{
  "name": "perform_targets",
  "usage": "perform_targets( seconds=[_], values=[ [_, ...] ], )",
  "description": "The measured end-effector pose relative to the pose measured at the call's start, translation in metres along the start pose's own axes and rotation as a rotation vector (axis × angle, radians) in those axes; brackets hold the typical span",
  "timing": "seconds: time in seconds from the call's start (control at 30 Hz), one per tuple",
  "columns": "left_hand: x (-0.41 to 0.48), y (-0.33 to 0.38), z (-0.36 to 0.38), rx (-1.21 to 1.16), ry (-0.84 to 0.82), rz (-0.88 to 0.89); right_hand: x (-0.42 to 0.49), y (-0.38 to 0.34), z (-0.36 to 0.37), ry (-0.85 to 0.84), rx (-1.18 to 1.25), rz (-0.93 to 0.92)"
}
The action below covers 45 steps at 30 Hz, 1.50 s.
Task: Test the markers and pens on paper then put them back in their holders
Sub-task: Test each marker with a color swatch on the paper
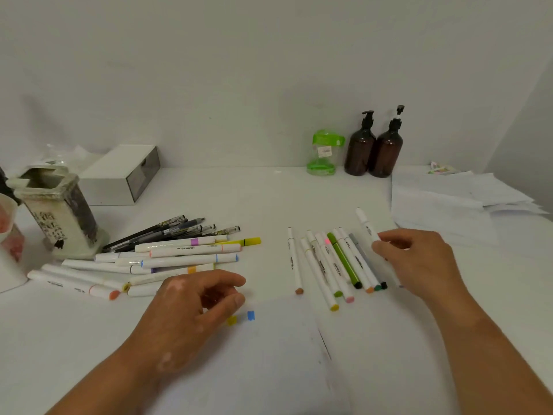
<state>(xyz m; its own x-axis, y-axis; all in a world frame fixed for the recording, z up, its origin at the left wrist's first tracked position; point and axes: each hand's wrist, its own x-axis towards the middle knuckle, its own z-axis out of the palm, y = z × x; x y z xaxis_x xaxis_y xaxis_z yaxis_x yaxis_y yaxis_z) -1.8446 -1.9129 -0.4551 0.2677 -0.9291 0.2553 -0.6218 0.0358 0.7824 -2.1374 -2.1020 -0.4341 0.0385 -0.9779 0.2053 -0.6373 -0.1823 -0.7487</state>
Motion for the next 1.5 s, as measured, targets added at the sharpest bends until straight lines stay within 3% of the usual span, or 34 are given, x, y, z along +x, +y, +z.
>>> perform_targets(
  seconds=[0.23,0.5,0.6,0.67,0.73,0.83,1.0,1.33,1.5],
  values=[
    [-0.002,0.001,0.002,0.058,-0.037,0.034,0.014,0.02,0.02,-0.038,-0.253,0.067],
    [-0.003,-0.001,-0.003,0.057,-0.08,0.002,0.008,0.019,0.025,-0.033,-0.26,0.033],
    [-0.001,0.001,-0.01,0.051,-0.066,-0.002,-0.002,0.008,0.022,0.075,-0.255,-0.052],
    [0.001,0.003,-0.017,0.112,-0.089,0.029,-0.014,-0.01,0.025,0.144,-0.238,-0.204],
    [0.0,0.003,-0.025,0.215,-0.119,0.108,-0.031,-0.034,0.034,0.066,-0.224,-0.38],
    [-0.012,-0.006,-0.037,0.358,-0.123,0.197,-0.06,-0.064,0.057,-0.209,-0.207,-0.499],
    [-0.048,-0.034,-0.055,0.326,-0.031,0.09,-0.079,-0.103,0.105,-0.507,-0.24,-0.613],
    [-0.045,-0.043,-0.051,0.377,-0.151,0.075,-0.079,-0.141,0.156,-0.559,-0.483,-0.789],
    [-0.045,-0.042,-0.053,0.374,-0.189,0.057,-0.067,-0.124,0.117,-0.577,-0.224,-0.6]
  ],
)
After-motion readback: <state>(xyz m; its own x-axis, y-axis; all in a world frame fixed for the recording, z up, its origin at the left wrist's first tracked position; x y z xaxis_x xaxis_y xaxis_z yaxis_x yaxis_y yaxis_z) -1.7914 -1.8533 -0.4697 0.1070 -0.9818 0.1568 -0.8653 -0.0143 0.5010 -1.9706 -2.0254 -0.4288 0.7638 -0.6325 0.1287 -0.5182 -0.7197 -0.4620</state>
